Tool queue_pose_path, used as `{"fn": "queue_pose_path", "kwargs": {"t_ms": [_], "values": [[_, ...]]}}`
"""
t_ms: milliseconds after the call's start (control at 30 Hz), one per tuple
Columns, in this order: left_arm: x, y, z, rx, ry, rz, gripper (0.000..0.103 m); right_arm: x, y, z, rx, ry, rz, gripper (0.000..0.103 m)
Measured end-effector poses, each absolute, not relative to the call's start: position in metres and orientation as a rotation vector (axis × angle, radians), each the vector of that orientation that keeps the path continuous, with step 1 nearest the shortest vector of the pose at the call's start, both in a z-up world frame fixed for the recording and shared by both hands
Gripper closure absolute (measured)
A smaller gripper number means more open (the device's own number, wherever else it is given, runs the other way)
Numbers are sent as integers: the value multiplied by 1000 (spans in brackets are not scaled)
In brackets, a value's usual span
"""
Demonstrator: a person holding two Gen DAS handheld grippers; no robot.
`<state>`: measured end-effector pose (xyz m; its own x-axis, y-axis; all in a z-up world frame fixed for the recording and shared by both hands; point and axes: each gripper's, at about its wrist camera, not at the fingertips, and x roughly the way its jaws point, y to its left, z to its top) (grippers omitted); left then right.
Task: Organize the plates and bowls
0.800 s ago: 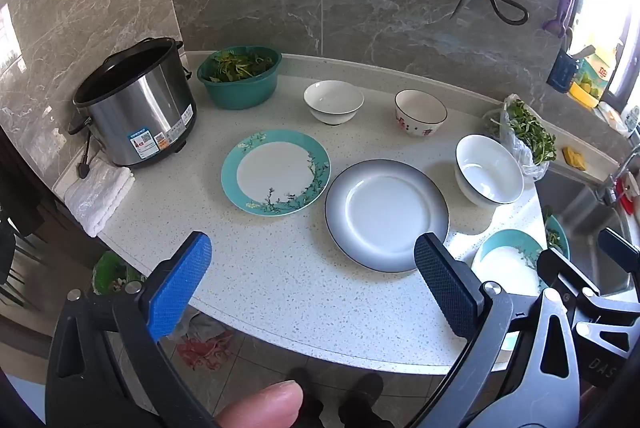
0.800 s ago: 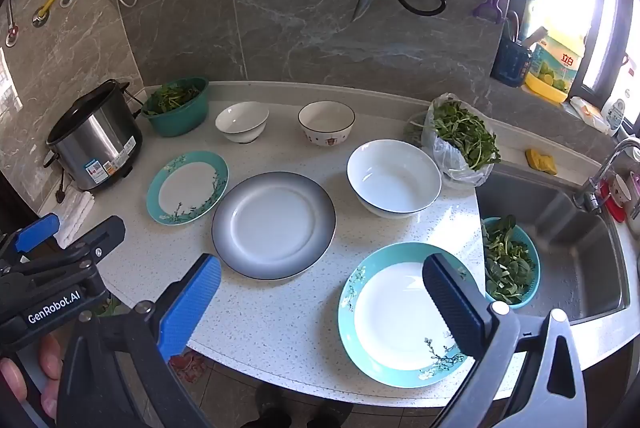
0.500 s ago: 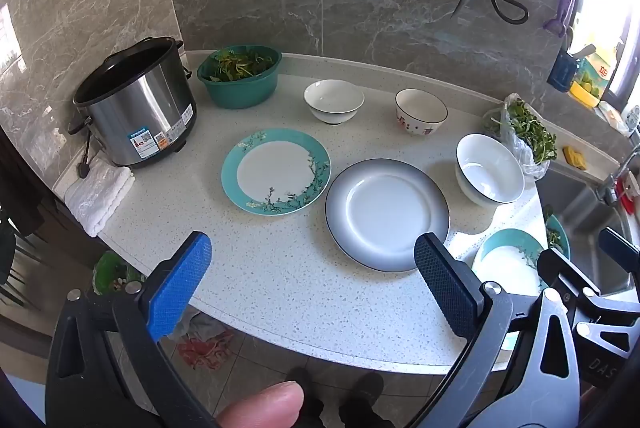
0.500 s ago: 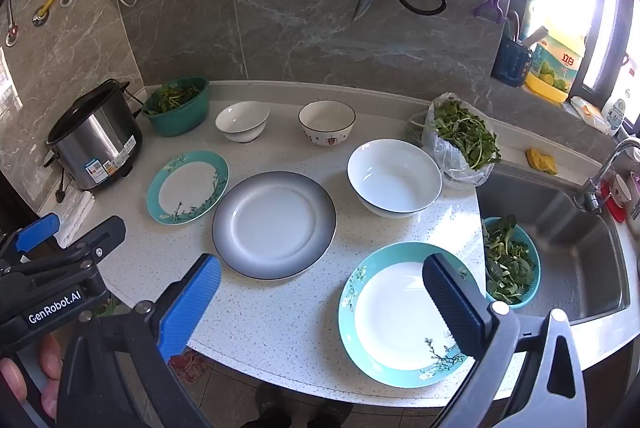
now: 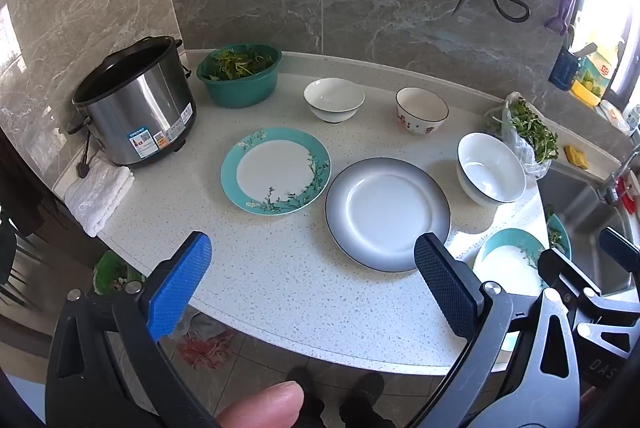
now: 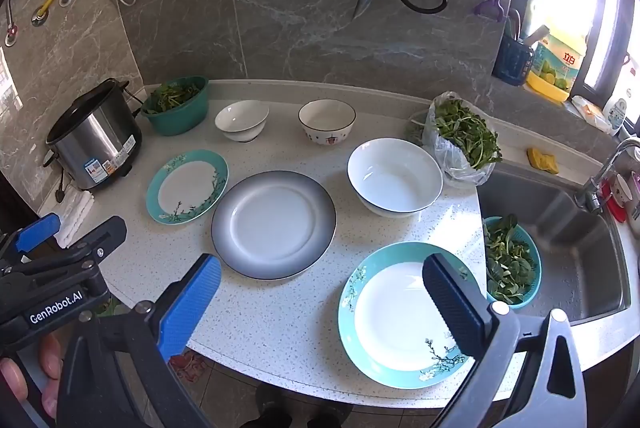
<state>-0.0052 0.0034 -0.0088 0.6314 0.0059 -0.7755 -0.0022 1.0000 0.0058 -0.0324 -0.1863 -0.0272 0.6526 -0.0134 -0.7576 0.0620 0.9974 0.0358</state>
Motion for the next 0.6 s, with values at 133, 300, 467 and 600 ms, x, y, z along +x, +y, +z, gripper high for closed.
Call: {"fn": "queue_pose_path", "kwargs": {"t_ms": [133, 300, 467, 600], "values": [[-4, 3, -9, 5, 889, 5, 0, -31, -187, -28, 61, 860, -43, 0], [-4, 3, -11, 6, 890, 8, 0, -30, -189, -27, 61, 863, -40, 0], [5, 0, -19, 4, 903, 14, 0, -30, -188, -30, 64, 868, -25, 0], [16, 5, -49, -44, 970, -17, 0, -24, -194, -43, 83, 897, 32, 0]]}}
